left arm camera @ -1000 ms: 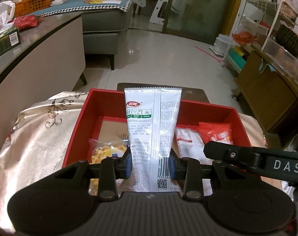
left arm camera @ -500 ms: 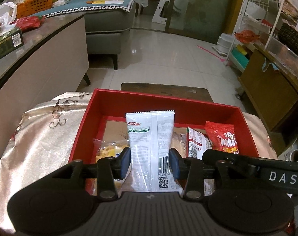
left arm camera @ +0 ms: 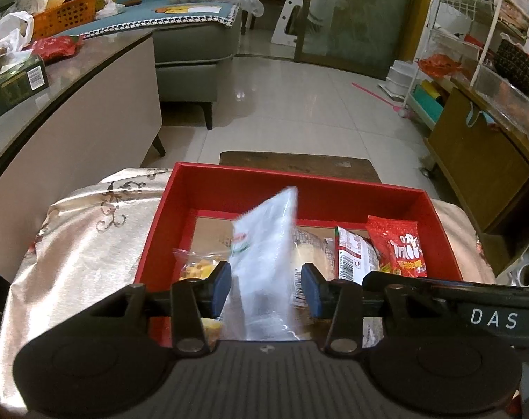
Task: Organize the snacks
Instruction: 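Lower both packets into the red box and open both tools, then withdraw both tools from the box toward the sausage packs on the table, then grasp the white red-printed packet with the left tool while the right tool grasps the Kaprons wafer, then lift both held packets and carry them over the red box, then lower both packets into the red box and open both tools, then withdraw both tools from the box toward the remaining packs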
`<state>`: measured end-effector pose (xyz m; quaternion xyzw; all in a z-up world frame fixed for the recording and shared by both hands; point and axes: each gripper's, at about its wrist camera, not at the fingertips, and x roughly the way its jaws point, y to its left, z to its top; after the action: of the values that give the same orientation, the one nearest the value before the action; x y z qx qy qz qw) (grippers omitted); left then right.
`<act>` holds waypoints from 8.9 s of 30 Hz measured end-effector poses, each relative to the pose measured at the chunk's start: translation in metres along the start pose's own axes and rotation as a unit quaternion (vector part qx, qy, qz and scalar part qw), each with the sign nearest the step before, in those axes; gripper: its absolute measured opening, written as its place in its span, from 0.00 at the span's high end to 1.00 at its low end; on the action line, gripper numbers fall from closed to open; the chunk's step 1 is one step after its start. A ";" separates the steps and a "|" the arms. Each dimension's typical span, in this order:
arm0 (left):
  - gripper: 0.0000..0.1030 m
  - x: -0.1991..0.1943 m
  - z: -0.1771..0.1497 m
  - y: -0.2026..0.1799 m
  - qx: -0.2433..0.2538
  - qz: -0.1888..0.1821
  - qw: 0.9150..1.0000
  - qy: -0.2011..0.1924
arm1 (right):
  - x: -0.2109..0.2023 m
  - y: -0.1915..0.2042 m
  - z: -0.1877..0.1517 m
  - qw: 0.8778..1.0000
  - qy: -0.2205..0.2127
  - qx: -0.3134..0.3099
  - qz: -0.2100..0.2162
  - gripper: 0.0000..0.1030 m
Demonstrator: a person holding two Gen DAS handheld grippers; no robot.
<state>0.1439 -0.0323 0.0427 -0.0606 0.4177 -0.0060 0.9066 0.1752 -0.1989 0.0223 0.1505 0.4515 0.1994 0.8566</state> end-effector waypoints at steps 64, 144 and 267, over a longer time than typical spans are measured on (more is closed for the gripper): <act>0.65 -0.053 -0.160 0.009 0.027 0.024 0.991 0.131 | -0.088 -0.009 -0.131 0.994 0.091 -0.051 -0.043 0.03; 0.59 -0.076 -0.152 0.019 0.022 -0.029 0.994 0.100 | -0.060 0.036 -0.175 0.985 0.105 -0.111 -0.080 0.37; 0.41 -0.053 -0.011 -0.011 0.049 -0.025 0.997 -0.045 | -0.062 0.003 -0.027 0.998 -0.008 -0.030 -0.054 0.20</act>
<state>0.1015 -0.0410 0.0772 -0.0264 0.3740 -0.0468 0.9259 0.1203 -0.2234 0.0532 0.1015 0.4461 0.1649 0.8738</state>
